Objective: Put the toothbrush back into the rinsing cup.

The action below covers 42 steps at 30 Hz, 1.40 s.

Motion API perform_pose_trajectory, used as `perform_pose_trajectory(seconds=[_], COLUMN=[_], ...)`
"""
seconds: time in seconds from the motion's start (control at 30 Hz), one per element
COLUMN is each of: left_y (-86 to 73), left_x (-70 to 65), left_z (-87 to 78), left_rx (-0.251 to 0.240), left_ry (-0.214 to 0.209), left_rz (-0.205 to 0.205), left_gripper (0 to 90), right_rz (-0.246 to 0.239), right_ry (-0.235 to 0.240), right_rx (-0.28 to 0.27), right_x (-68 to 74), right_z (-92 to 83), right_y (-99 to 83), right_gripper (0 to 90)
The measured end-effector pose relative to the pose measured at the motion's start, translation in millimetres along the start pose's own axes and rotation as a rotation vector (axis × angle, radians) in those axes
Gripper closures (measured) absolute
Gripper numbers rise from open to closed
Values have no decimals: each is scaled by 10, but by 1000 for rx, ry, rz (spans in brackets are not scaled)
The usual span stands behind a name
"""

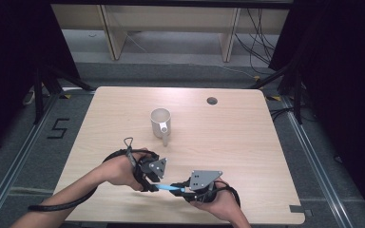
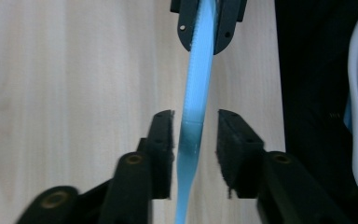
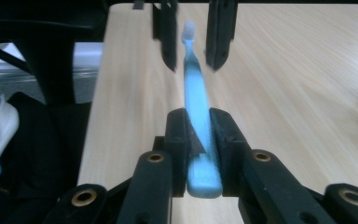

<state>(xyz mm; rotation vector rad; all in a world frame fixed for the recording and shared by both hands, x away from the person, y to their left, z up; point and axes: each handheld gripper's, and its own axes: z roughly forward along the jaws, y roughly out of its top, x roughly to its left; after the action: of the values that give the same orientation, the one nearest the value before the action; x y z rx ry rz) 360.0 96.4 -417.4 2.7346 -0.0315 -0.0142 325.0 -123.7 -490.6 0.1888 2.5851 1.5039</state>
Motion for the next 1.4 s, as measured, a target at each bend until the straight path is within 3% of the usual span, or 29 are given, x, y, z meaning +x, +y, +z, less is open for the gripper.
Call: perform_pose_trajectory(seconds=[0.1, 0.13, 0.17, 0.2, 0.23, 0.3, 0.33, 0.4, 0.5, 0.53, 0.63, 0.77, 0.8, 1.03, 1.13, 1.17, 1.2, 1.23, 1.33, 1.37, 1.4], left_y=[-61, -89, -112, -165, -194, -277, -307, -396, -501, -513, -553, -529, -514, -412, -382, -374, -360, -353, -335, -326, -321], left_x=[4, 0, -5, -6, -11, -39, -45, -75, -91, -90, -39, 44, 68, 175, 200, 199, 203, 209, 223, 228, 234], left_z=[-84, -115, -135, -183, -204, -243, -255, -265, -188, -173, -36, 16, 14, -29, -19, -17, -10, -3, 6, 14, 16], left_rx=[-103, -149, -184, -254, -296, -450, -491, -588, -681, -687, -746, -820, -843, -934, -952, -951, -959, -966, -964, -973, -977], left_ry=[57, 75, 86, 105, 113, 149, 153, 159, 124, 125, 89, 57, 53, 56, 36, 35, 29, 22, 20, 13, 14], left_rz=[-49, -74, -94, -131, -157, -242, -264, -328, -415, -429, -524, -624, -639, -690, -693, -700, -707, -707, -714, -718, -721], left_gripper=[522, 479, 479, 459, 431, 403, 385, 374, 328, 311, 304, 303, 305, 320, 335, 339, 343, 348, 358, 359, 360], right_rz=[14, 42, 42, 27, 55, 39, 61, 74, 94, 89, 109, 92, 111, 95, 85, 105, 80, 103, 107, 110, 98], right_ry=[-50, -94, -94, -120, -156, -218, -264, -289, -360, -403, -418, -443, -437, -443, -447, -440, -439, -447, -431, -421, -440], right_rx=[6, -4, -4, -16, -34, -56, -84, -94, -153, -199, -218, -244, -250, -262, -265, -264, -270, -273, -264, -283, -272], right_x=[-18, -29, -29, -49, -55, -85, -90, -92, -111, -136, -135, -137, -121, -110, -107, -91, -107, -85, -72, -75, -76], right_z=[-52, -105, -105, -128, -177, -251, -312, -351, -440, -480, -501, -493, -477, -463, -465, -462, -459, -444, -434, -414, -421], right_y=[-25, -42, -42, -46, -55, -51, -34, -23, 16, 36, 67, 119, 129, 155, 164, 165, 166, 168, 175, 177, 181], right_gripper=[789, 789, 789, 789, 789, 789, 789, 789, 789, 789, 789, 789, 789, 789, 789, 789, 789, 789, 789, 789, 789])
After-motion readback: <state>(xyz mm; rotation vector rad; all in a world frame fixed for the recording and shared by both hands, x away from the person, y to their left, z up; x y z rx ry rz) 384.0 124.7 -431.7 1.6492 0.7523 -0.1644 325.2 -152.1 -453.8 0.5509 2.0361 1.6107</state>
